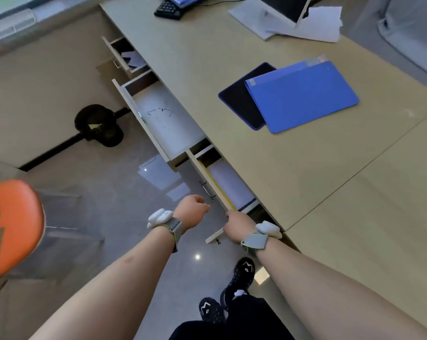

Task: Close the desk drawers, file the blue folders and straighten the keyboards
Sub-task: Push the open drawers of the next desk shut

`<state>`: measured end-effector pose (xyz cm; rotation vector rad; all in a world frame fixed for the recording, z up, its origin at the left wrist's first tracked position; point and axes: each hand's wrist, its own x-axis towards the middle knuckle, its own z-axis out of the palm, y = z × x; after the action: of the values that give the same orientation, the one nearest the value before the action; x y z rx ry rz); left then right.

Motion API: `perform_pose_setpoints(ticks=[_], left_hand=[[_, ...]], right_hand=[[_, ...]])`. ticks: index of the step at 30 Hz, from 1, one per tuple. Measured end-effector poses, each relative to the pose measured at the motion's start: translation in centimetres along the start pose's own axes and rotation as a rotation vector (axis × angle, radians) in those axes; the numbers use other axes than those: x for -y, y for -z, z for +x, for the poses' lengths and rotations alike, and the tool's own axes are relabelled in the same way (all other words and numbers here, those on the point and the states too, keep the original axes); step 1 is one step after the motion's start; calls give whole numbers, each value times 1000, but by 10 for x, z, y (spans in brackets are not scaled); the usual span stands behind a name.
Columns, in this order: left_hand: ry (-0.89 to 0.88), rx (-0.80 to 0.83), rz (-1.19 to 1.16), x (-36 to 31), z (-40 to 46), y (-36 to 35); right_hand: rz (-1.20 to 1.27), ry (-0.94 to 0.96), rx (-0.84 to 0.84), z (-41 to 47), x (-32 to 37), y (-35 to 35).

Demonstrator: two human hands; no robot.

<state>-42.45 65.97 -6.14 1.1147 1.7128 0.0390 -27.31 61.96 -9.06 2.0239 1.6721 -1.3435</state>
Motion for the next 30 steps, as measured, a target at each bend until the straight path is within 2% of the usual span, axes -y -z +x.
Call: perform_pose_setpoints(ticks=[4,13,19,30], left_hand=[[14,-9,72,-10,32,-12],[-76,79,257,-15,85,-37],[-164,143,365,-26,95,-50],[-287,222,440,-36,132,-79]], right_hand=[[35,-13,43,23,-7,-8],[130,-75,-29,52,-4,-28],[92,-105,-200,52,-22,-34],[221,-191,-406,88,-57,-51]])
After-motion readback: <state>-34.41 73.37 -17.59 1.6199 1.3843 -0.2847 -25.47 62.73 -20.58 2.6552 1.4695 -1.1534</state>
